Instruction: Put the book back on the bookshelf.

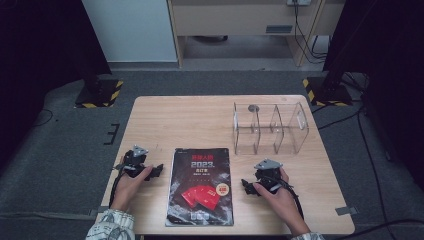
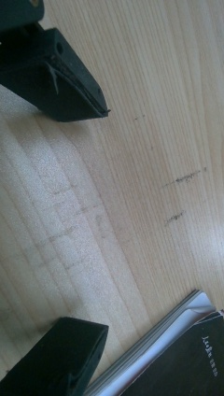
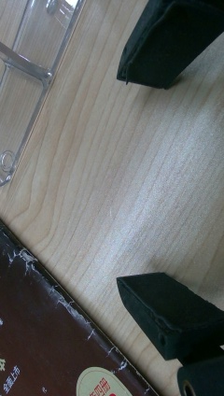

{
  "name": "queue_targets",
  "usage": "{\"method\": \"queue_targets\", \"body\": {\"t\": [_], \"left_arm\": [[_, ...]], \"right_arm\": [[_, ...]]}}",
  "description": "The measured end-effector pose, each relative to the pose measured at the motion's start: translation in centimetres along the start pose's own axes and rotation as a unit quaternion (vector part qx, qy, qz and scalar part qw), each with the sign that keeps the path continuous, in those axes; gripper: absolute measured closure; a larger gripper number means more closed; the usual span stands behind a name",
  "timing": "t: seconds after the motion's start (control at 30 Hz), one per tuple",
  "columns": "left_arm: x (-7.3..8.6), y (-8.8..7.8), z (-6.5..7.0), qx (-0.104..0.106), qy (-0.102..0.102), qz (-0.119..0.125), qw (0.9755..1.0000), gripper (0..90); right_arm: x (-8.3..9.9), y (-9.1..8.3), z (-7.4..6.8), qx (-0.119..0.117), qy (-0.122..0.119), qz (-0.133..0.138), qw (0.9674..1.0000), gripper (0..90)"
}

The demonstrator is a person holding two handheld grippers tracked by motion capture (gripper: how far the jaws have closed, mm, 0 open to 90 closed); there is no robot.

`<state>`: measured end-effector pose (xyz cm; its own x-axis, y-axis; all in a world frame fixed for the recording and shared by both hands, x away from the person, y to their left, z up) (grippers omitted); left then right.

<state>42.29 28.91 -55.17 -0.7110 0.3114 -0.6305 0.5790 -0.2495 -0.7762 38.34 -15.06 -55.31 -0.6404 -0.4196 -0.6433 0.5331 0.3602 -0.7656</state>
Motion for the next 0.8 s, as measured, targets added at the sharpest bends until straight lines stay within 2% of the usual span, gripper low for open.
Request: {"method": "queue_targets", "body": {"t": [0.3, 0.37, 0.43, 0.5, 0.53, 0.6, 0.67, 0.7, 0.8], "left_arm": [[0.0, -0.1, 0.0, -0.003, -0.005, 0.003, 1.0000, 2.2], [-0.2, -0.4, 0.1, 0.003, -0.012, 0.004, 0.9999, 8.8], [-0.2, -0.7, 0.2, 0.007, -0.018, 0.006, 0.9998, 9.6], [-0.3, -1.1, 0.5, 0.011, -0.019, 0.006, 0.9997, 11.5], [-0.4, -1.4, 0.7, 0.021, -0.033, 0.017, 0.9991, 12.1], [-0.6, -2.0, 1.1, 0.035, -0.043, 0.031, 0.9979, 13.1], [-0.7, -2.2, 1.4, 0.038, -0.042, 0.035, 0.9978, 13.8], [-0.8, -2.5, 2.3, 0.041, -0.024, 0.035, 0.9983, 14.3], [-0.8, -2.6, 3.4, 0.042, -0.014, 0.029, 0.9986, 15.2]], "right_arm": [[0.0, 0.0, 0.0, 0.002, 0.002, 0.001, 1.0000, 3.8], [-0.1, 0.0, -0.1, 0.001, 0.004, 0.000, 1.0000, 4.1], [-0.2, 0.0, 0.0, 0.000, 0.005, -0.006, 1.0000, 5.6], [-0.3, -0.3, 0.0, -0.004, 0.004, -0.013, 0.9999, 11.4], [-0.4, -0.4, -0.1, -0.007, 0.005, -0.012, 0.9999, 12.1], [-0.7, -0.8, -0.3, -0.009, 0.003, 0.000, 1.0000, 16.0], [-0.8, -1.0, -0.5, -0.011, 0.000, 0.010, 0.9999, 19.0], [-1.1, -1.2, -0.9, -0.013, -0.009, 0.020, 0.9997, 25.0], [-1.4, -1.3, -1.6, -0.021, -0.016, 0.030, 0.9992, 30.8]]}}
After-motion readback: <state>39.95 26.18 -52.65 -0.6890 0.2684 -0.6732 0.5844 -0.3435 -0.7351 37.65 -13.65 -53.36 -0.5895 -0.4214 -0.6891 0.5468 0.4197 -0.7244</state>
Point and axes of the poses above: each handheld gripper's, and its own axes: y roughly forward along the jaws, x roughly out of its underside, z roughly to its right, the point moved 2 cm from there along y, roughly forward along the jaws, and after that the axes turned 5 degrees about -z, right-handed, at the moved point
